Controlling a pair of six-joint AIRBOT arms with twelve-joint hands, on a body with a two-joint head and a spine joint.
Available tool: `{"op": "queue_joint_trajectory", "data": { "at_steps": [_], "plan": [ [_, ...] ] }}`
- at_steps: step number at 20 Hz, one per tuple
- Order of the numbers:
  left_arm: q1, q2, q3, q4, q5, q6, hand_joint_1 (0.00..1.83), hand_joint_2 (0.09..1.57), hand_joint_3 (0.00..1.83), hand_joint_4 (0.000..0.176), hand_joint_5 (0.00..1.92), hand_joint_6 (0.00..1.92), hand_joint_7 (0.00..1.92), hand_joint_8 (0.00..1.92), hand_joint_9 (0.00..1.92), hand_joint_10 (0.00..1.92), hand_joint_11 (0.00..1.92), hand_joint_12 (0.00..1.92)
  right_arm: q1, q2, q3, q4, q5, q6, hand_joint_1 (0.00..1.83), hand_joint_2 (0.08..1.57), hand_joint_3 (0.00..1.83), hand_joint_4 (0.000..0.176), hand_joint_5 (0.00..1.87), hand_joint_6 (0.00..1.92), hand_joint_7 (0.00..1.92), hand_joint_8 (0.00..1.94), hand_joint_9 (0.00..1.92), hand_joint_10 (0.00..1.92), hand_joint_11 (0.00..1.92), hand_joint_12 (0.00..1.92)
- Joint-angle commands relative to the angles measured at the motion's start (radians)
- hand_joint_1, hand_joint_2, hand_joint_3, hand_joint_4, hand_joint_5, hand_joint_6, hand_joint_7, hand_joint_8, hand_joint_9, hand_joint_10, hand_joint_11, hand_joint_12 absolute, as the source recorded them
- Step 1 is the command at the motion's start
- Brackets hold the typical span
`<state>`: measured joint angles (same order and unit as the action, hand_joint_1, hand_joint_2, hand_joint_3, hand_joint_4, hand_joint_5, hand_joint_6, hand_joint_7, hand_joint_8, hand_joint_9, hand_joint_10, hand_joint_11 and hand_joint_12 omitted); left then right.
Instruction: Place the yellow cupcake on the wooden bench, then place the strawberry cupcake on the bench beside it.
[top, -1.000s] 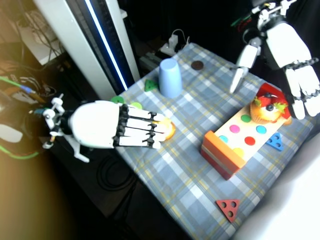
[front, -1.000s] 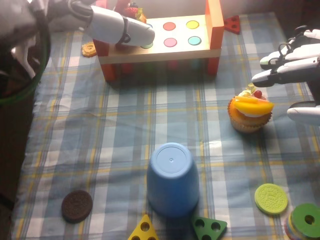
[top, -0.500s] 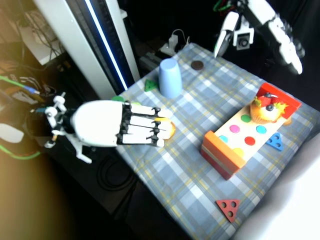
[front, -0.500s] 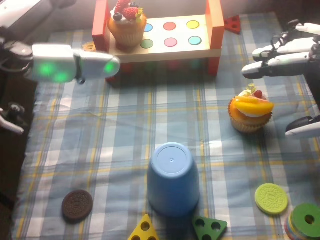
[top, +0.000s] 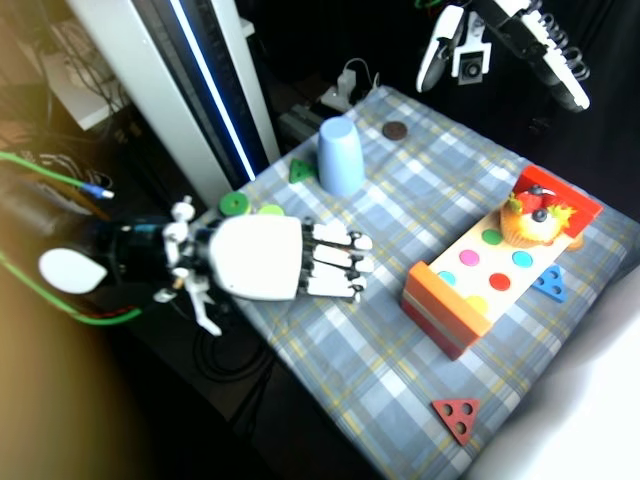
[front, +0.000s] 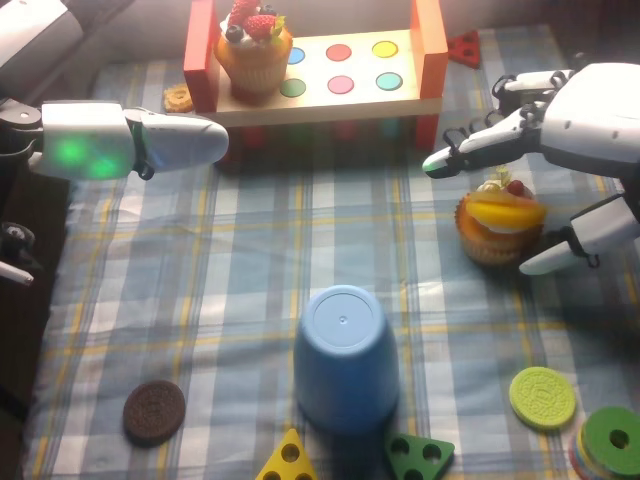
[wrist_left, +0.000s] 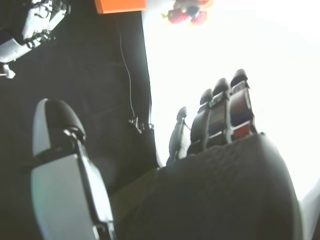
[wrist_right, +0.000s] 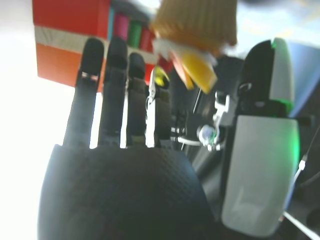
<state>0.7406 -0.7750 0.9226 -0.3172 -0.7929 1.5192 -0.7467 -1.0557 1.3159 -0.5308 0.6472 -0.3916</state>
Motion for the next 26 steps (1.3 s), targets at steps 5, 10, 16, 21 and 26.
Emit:
{"op": "queue_joint_trajectory", "data": {
  "at_steps": [5, 10, 16, 21, 26],
  "plan": [
    [-0.008, 0.005, 0.004, 0.006, -0.113, -0.009, 0.77, 0.8, 0.0, 0.176, 0.0, 0.0, 0.0, 0.0, 0.0, 0.0, 0.04, 0.02, 0.025, -0.005, 0.007, 0.012, 0.064, 0.005, 1.19, 0.9, 0.0, 0.0, 0.95, 0.02, 0.74, 1.52, 0.81, 1.85, 0.86, 1.92],
    [-0.003, 0.006, 0.004, 0.0, -0.11, -0.009, 0.71, 0.8, 0.0, 0.176, 0.0, 0.0, 0.0, 0.0, 0.0, 0.0, 0.0, 0.0, 0.056, 0.007, 0.007, 0.013, 0.124, 0.031, 1.19, 1.02, 0.0, 0.0, 1.18, 0.63, 0.92, 1.42, 0.9, 1.82, 0.89, 1.92],
    [0.001, 0.005, 0.003, -0.001, -0.109, -0.009, 0.85, 0.79, 0.0, 0.176, 0.0, 0.0, 0.0, 0.0, 0.0, 0.0, 0.0, 0.0, 0.17, 0.005, 0.019, 0.021, 0.251, 0.07, 1.25, 1.08, 0.01, 0.0, 1.14, 0.49, 0.95, 1.33, 0.83, 1.53, 0.75, 1.8],
    [0.009, 0.005, 0.003, -0.004, -0.109, -0.009, 0.81, 0.78, 0.0, 0.176, 0.0, 0.0, 0.02, 0.01, 0.03, 0.01, 0.0, 0.0, 0.262, -0.057, 0.083, 0.027, 0.24, 0.07, 1.26, 1.1, 0.0, 0.0, 1.05, 0.69, 1.02, 1.16, 0.83, 1.33, 0.67, 1.7],
    [0.009, 0.0, 0.008, -0.005, -0.098, -0.009, 0.78, 0.8, 0.01, 0.176, 0.0, 0.0, 0.01, 0.0, 0.0, 0.0, 0.0, 0.0, 0.351, -0.162, 0.19, 0.025, 0.122, 0.07, 1.26, 1.04, 0.0, 0.0, 1.13, 0.59, 1.16, 0.84, 0.83, 0.86, 0.16, 1.54]
  ]
}}
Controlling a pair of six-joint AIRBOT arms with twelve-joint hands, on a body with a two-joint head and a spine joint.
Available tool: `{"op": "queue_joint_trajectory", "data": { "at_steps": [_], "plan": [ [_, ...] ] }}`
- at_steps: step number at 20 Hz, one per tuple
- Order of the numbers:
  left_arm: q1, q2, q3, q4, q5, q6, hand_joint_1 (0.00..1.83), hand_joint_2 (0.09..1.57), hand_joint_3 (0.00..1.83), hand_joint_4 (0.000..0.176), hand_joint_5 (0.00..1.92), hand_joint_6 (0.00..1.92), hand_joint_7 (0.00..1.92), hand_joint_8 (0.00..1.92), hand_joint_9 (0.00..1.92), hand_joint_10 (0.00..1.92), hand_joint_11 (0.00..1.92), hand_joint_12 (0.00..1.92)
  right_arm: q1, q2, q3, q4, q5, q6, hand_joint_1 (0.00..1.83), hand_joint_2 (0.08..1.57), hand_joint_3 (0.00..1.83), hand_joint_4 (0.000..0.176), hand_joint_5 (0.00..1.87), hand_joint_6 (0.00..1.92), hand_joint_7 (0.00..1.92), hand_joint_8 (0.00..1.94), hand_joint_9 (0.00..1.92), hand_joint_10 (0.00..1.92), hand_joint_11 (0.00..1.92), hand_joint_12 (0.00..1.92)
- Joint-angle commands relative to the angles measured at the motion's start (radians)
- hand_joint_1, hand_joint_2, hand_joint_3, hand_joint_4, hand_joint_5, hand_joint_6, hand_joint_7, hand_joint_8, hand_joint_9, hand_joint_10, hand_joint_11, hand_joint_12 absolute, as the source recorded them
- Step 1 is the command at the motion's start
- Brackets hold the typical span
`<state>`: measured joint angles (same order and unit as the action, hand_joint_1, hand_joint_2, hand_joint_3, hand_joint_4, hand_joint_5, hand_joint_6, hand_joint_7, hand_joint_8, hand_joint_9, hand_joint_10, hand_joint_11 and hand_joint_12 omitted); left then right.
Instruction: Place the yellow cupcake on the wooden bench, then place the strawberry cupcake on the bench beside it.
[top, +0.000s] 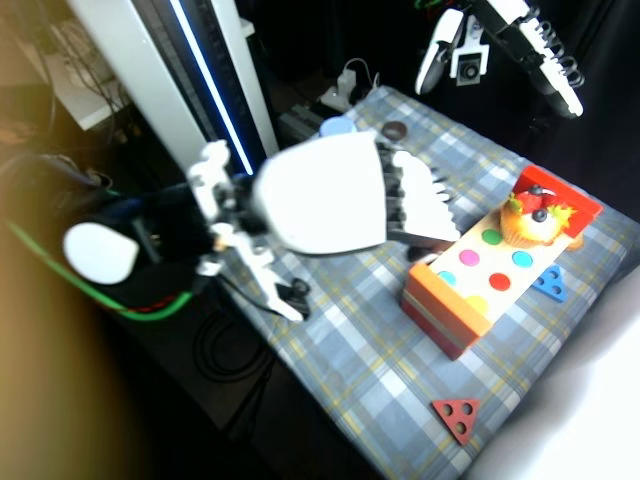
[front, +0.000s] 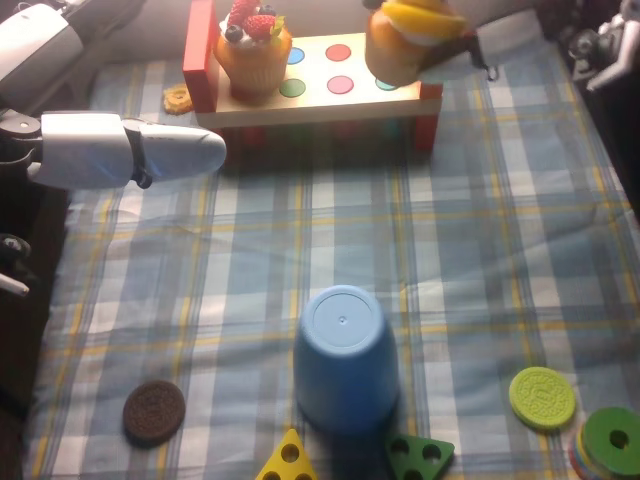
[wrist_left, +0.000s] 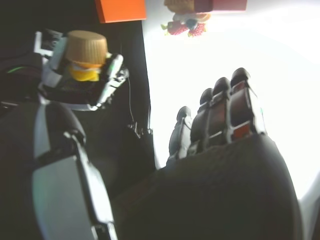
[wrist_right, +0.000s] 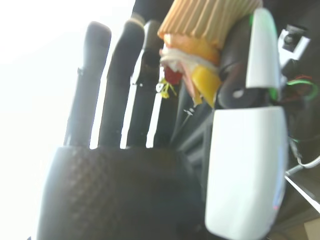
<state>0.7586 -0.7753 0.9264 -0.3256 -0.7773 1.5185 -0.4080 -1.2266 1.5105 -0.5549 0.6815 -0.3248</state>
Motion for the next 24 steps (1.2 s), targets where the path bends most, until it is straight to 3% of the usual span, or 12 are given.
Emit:
{"op": "queue_joint_trajectory", "data": {
  "at_steps": [1, 3, 5, 7, 8, 9, 13, 15, 18, 20, 22, 24],
  "plan": [
    [-0.009, -0.003, 0.007, 0.003, -0.112, -0.008, 0.8, 0.8, 0.0, 0.176, 0.0, 0.0, 0.02, 0.0, 0.0, 0.0, 0.0, 0.0, 0.024, -0.006, 0.008, 0.047, 0.073, 0.003, 1.26, 1.03, 0.0, 0.0, 1.14, 0.6, 1.2, 0.77, 0.85, 0.8, 0.14, 1.48],
    [-0.009, -0.009, 0.012, 0.003, -0.107, -0.008, 0.81, 0.79, 0.0, 0.176, 0.0, 0.0, 0.03, 0.01, 0.01, 0.01, 0.0, 0.0, 0.05, -0.043, 0.044, 0.044, 0.033, 0.003, 1.24, 1.05, 0.0, 0.023, 1.14, 0.66, 1.1, 0.86, 0.7, 0.68, 0.02, 1.44],
    [-0.011, -0.013, 0.014, 0.004, -0.101, -0.008, 0.8, 0.79, 0.0, 0.176, 0.0, 0.0, 0.02, 0.01, 0.0, 0.0, 0.0, 0.0, 0.069, -0.08, 0.073, 0.034, -0.003, 0.003, 1.29, 1.03, 0.0, 0.0, 1.16, 0.5, 1.22, 0.78, 1.05, 0.88, 0.64, 1.54],
    [-0.016, -0.016, 0.017, 0.007, -0.096, -0.008, 0.8, 0.78, 0.0, 0.176, 0.0, 0.0, 0.03, 0.0, 0.01, 0.0, 0.0, 0.0, 0.081, -0.114, 0.098, 0.022, -0.042, 0.003, 1.29, 1.02, 0.0, 0.0, 1.14, 0.56, 1.28, 0.66, 1.12, 0.9, 0.83, 1.47],
    [-0.018, -0.017, 0.018, 0.009, -0.093, -0.008, 0.77, 0.79, 0.0, 0.176, 0.0, 0.0, 0.02, 0.0, 0.01, 0.0, 0.0, 0.0, 0.083, -0.126, 0.107, 0.017, -0.058, 0.002, 1.28, 1.02, 0.0, 0.0, 1.15, 0.55, 1.27, 0.67, 0.95, 0.77, 0.29, 1.45],
    [-0.023, -0.019, 0.02, 0.012, -0.09, -0.008, 0.76, 0.79, 0.0, 0.176, 0.0, 0.0, 0.01, 0.0, 0.0, 0.0, 0.0, 0.0, 0.083, -0.138, 0.116, 0.016, -0.073, -0.001, 1.28, 1.02, 0.0, 0.0, 1.16, 0.54, 1.27, 0.65, 0.97, 0.61, 0.21, 1.39],
    [-0.036, -0.027, 0.026, 0.029, -0.084, -0.02, 0.75, 0.8, 0.0, 0.176, 0.0, 0.0, 0.0, 0.0, 0.0, 0.0, 0.0, 0.0, 0.083, -0.179, 0.152, -0.007, -0.154, -0.007, 1.3, 1.01, 0.0, 0.0, 1.22, 0.38, 1.27, 0.69, 1.12, 1.01, 0.88, 1.65],
    [-0.036, -0.027, 0.027, 0.032, -0.083, -0.026, 0.76, 0.8, 0.0, 0.176, 0.0, 0.0, 0.0, 0.0, 0.0, 0.0, 0.0, 0.0, 0.083, -0.186, 0.166, -0.009, -0.179, -0.007, 1.29, 1.01, 0.0, 0.0, 1.21, 0.42, 1.3, 0.62, 1.04, 0.86, 0.6, 1.59],
    [-0.037, -0.028, 0.03, 0.035, -0.08, -0.031, 0.71, 0.81, 0.01, 0.176, 0.0, 0.0, 0.01, 0.0, 0.0, 0.0, 0.0, 0.0, 0.083, -0.208, 0.194, -0.009, -0.217, -0.007, 1.29, 1.03, 0.0, 0.0, 1.13, 0.48, 1.22, 0.82, 1.02, 1.13, 0.7, 1.69],
    [-0.04, -0.029, 0.03, 0.037, -0.079, -0.032, 0.72, 0.81, 0.0, 0.176, 0.0, 0.0, 0.01, 0.0, 0.01, 0.01, 0.0, 0.0, 0.083, -0.214, 0.199, -0.009, -0.225, -0.007, 1.26, 1.06, 0.0, 0.0, 1.01, 0.79, 1.18, 0.8, 0.96, 0.72, 0.66, 1.43],
    [-0.043, -0.031, 0.032, 0.04, -0.077, -0.032, 0.73, 0.81, 0.0, 0.176, 0.0, 0.0, 0.01, 0.0, 0.01, 0.0, 0.0, 0.0, 0.083, -0.215, 0.201, -0.009, -0.232, -0.007, 1.16, 0.94, 0.0, 0.0, 0.95, 0.14, 1.05, 0.22, 0.94, 0.55, 0.6, 1.44],
    [-0.044, -0.032, 0.033, 0.04, -0.076, -0.032, 0.73, 0.81, 0.0, 0.176, 0.0, 0.0, 0.01, 0.0, 0.0, 0.0, 0.0, 0.0, 0.082, -0.216, 0.198, -0.009, -0.232, -0.007, 1.11, 0.93, 0.0, 0.0, 0.94, 0.01, 1.04, 0.06, 0.91, 0.43, 0.52, 1.34]
  ]
}}
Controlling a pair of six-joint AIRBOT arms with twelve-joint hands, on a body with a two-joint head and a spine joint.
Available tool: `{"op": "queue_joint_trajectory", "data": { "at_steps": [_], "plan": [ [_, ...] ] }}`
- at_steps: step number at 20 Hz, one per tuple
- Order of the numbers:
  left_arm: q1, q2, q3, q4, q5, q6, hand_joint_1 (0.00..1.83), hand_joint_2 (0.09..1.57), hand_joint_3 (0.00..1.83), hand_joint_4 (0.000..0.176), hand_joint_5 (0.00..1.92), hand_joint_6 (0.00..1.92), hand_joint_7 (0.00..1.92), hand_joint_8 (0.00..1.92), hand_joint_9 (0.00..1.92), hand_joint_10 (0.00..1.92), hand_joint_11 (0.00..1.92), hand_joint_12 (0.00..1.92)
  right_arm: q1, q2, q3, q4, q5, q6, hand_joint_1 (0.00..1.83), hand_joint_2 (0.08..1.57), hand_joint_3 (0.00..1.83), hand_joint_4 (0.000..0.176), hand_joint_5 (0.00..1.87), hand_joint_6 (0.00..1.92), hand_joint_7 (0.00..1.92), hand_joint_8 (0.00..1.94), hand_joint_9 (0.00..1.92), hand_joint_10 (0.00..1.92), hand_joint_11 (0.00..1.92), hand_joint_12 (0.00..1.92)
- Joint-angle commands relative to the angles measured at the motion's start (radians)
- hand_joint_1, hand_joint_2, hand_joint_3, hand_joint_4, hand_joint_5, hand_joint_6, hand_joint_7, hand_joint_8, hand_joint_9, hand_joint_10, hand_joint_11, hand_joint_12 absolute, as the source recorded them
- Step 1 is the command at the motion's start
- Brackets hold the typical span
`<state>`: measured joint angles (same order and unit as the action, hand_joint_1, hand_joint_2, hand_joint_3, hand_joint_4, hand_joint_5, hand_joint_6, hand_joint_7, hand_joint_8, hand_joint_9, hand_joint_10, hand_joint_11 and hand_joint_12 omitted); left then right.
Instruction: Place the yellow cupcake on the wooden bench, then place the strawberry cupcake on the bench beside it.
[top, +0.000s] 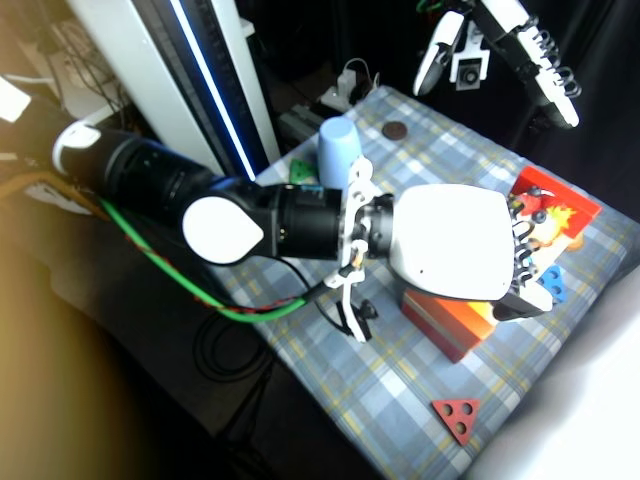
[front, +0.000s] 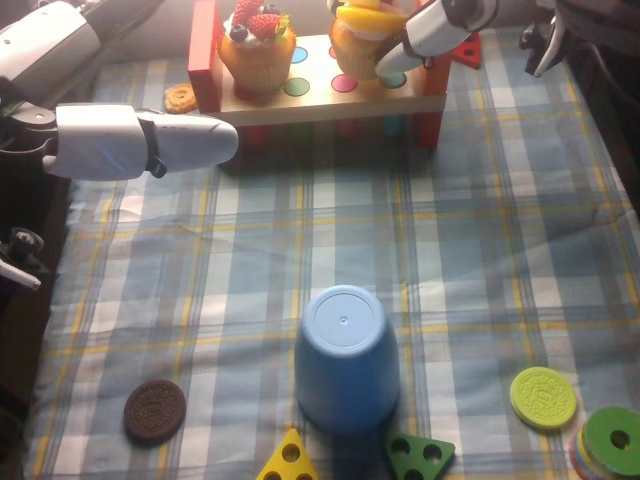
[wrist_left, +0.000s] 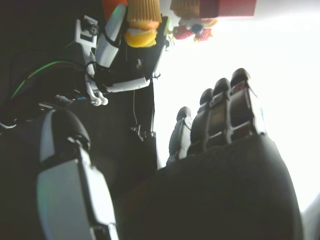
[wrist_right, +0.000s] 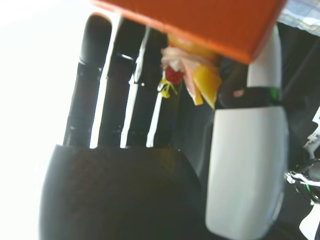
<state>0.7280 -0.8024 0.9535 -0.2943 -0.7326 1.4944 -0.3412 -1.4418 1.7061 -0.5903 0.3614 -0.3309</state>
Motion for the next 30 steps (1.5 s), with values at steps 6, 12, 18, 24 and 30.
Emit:
{"op": "queue_joint_trajectory", "data": {
  "at_steps": [6, 12, 18, 24, 30],
  "plan": [
    [-0.017, -0.006, 0.006, 0.011, -0.122, -0.008, 0.76, 0.81, 0.0, 0.176, 0.0, 0.0, 0.0, 0.0, 0.0, 0.0, 0.0, 0.0, 0.015, 0.0, -0.015, 0.02, 0.088, -0.001, 0.97, 0.86, 0.0, 0.045, 0.67, 0.0, 0.67, 0.0, 0.59, 0.08, 0.08, 1.28],
    [-0.016, -0.005, 0.004, 0.008, -0.126, -0.015, 0.78, 0.8, 0.0, 0.176, 0.0, 0.0, 0.01, 0.0, 0.0, 0.0, 0.0, 0.0, 0.015, 0.035, -0.062, 0.013, 0.091, -0.001, 0.85, 0.82, 0.0, 0.144, 0.12, 0.0, 0.14, 0.0, 0.2, 0.0, 0.0, 0.77],
    [0.003, 0.018, -0.008, 0.002, -0.171, -0.054, 0.81, 0.8, 0.0, 0.165, 0.0, 0.0, 0.01, 0.0, 0.0, 0.0, 0.0, 0.0, 0.001, 0.145, -0.121, 0.071, 0.176, -0.006, 0.73, 0.73, 0.0, 0.176, 0.0, 0.0, 0.0, 0.0, 0.0, 0.0, 0.0, 0.0],
    [0.084, 0.055, -0.008, 0.054, -0.338, -0.326, 0.77, 0.8, 0.0, 0.153, 0.0, 0.0, 0.0, 0.0, 0.0, 0.0, 0.01, 0.01, -0.179, 0.356, -0.305, 0.36, 0.52, -0.12, 0.78, 0.8, 0.0, 0.176, 0.0, 0.0, 0.0, 0.0, 0.0, 0.0, 0.0, 0.0],
    [0.286, 0.051, -0.026, 0.05, -0.654, -0.62, 0.71, 0.79, 0.0, 0.176, 0.0, 0.0, 0.0, 0.0, 0.0, 0.0, 0.0, 0.0, -0.548, 0.513, -0.523, 0.633, 1.013, -0.18, 1.09, 0.79, 0.0, 0.176, 0.0, 0.0, 0.0, 0.0, 0.0, 0.0, 0.0, 0.0]
  ]
}}
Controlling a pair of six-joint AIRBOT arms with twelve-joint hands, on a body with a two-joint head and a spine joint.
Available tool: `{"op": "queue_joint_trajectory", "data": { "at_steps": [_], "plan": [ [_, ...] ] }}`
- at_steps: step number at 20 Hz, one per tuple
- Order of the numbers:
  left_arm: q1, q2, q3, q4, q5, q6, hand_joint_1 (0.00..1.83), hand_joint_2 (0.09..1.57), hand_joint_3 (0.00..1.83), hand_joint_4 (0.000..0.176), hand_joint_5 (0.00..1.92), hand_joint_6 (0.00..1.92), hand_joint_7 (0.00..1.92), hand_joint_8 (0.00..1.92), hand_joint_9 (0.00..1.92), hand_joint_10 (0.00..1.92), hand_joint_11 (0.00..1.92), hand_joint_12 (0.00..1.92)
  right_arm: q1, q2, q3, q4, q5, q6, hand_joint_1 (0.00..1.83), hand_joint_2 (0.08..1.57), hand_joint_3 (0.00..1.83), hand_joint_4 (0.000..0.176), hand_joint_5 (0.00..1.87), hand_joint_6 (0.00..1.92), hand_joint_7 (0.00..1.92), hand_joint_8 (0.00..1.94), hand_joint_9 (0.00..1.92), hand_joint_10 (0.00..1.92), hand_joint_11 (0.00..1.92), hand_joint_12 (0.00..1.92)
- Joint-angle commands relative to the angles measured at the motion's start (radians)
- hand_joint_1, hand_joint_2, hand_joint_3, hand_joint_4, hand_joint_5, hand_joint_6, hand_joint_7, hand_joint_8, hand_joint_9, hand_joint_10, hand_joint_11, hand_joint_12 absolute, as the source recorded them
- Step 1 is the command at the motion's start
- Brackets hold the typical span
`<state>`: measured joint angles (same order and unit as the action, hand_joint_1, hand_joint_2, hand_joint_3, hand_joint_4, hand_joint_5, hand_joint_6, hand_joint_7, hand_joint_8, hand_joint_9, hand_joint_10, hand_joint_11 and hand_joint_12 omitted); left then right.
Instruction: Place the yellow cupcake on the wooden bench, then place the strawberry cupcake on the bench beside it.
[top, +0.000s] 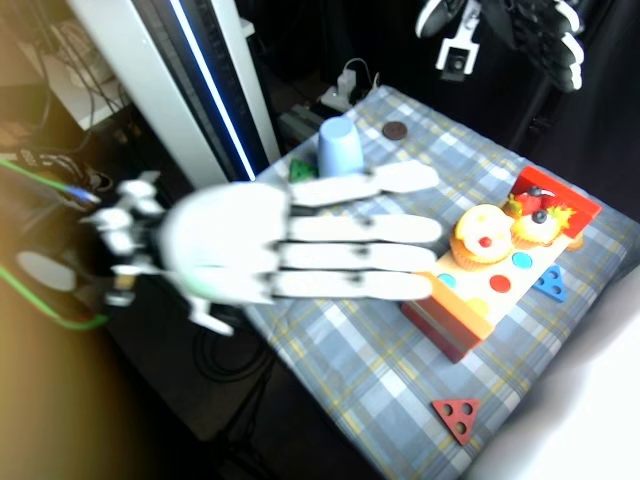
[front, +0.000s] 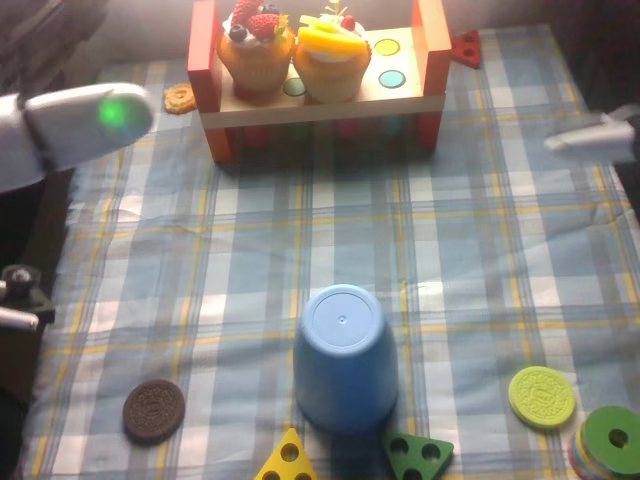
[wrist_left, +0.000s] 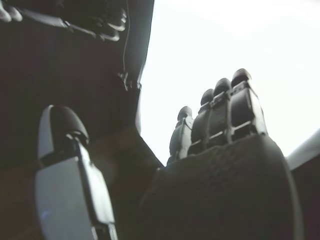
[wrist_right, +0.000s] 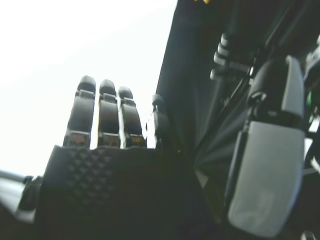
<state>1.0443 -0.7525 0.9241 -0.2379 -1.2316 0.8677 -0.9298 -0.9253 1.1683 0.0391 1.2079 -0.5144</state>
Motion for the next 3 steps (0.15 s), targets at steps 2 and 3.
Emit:
{"op": "queue_joint_trajectory", "data": {
  "at_steps": [2, 3],
  "plan": [
    [0.049, -0.014, 0.0, -0.018, -0.277, -0.101, 0.71, 0.79, 0.0, 0.176, 0.0, 0.0, 0.0, 0.0, 0.0, 0.0, 0.0, 0.0, -0.072, 0.006, -0.042, 0.071, 0.326, -0.006, 0.77, 0.8, 0.02, 0.176, 0.0, 0.0, 0.0, 0.0, 0.0, 0.0, 0.0, 0.0],
    [0.084, -0.022, -0.004, -0.025, -0.329, -0.136, 0.68, 0.8, 0.0, 0.176, 0.0, 0.0, 0.0, 0.0, 0.01, 0.01, 0.0, 0.0, -0.128, 0.012, -0.059, 0.101, 0.388, -0.006, 0.86, 0.78, 0.01, 0.176, 0.0, 0.0, 0.0, 0.0, 0.0, 0.0, 0.0, 0.0]
  ]
}}
